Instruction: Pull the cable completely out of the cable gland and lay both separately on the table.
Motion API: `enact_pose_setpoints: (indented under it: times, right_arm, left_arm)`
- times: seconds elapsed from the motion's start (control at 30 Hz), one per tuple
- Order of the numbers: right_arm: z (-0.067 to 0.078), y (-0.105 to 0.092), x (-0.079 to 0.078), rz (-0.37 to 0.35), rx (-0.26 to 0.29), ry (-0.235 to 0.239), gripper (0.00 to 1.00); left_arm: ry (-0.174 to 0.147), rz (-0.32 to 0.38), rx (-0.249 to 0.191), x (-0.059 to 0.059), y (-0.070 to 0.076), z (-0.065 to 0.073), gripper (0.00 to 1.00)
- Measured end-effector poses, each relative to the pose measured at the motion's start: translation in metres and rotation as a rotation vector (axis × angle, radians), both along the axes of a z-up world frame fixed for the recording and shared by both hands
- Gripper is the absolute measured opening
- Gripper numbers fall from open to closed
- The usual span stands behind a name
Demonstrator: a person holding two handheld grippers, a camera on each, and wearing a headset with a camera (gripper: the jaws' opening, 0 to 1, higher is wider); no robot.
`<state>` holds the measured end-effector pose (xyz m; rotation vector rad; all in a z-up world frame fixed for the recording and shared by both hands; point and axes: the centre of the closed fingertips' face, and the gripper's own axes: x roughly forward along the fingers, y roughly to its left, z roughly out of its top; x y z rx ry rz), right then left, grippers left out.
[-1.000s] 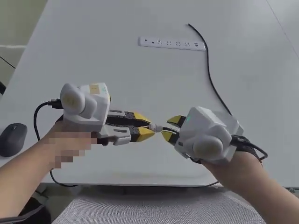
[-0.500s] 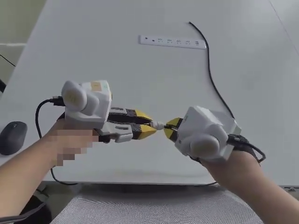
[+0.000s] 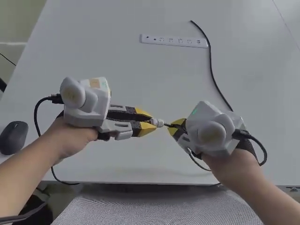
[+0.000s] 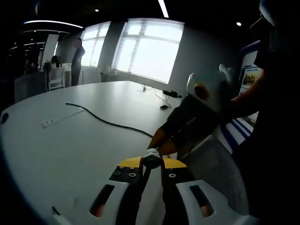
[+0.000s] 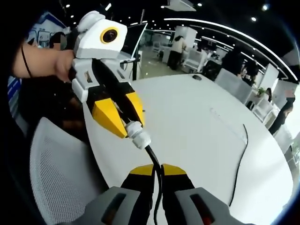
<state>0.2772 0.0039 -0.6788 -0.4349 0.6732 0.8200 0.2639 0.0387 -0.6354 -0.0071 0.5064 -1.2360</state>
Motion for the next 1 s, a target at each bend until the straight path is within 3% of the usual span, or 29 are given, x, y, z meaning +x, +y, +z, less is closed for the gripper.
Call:
enact_pose_setpoints:
  times: [0.13, 0.33, 0.43, 0.7, 0.8, 1.0]
  right_arm:
    - [-0.01, -0.012, 0.004, -0.058, 0.007, 0.029, 0.0]
    - [-0.025, -0.024, 0.002, -0.204, 0.116, 0.144, 0.0]
    - [-0.035, -0.031, 0.003, -0.254, 0.125, 0.171, 0.0]
    - [-0.044, -0.039, 0.004, -0.342, 0.159, 0.219, 0.0]
    - [-0.049, -0.046, 0.006, -0.425, 0.162, 0.243, 0.0]
    - [-0.058, -0.055, 0.008, -0.461, 0.153, 0.264, 0.0]
  left_arm:
    - [0.0, 0.006, -0.01, 0.001, 0.001, 0.002, 0.15]
    - [-0.001, 0.008, -0.011, 0.001, 0.002, 0.001, 0.15]
    - [0.001, 0.01, -0.015, 0.001, 0.002, 0.001, 0.15]
    - [0.0, 0.005, -0.013, -0.001, 0.001, 0.0, 0.15]
    - [-0.001, 0.007, -0.018, 0.0, 0.0, 0.001, 0.15]
    - [-0.003, 0.009, -0.019, 0.001, 0.0, 0.002, 0.15]
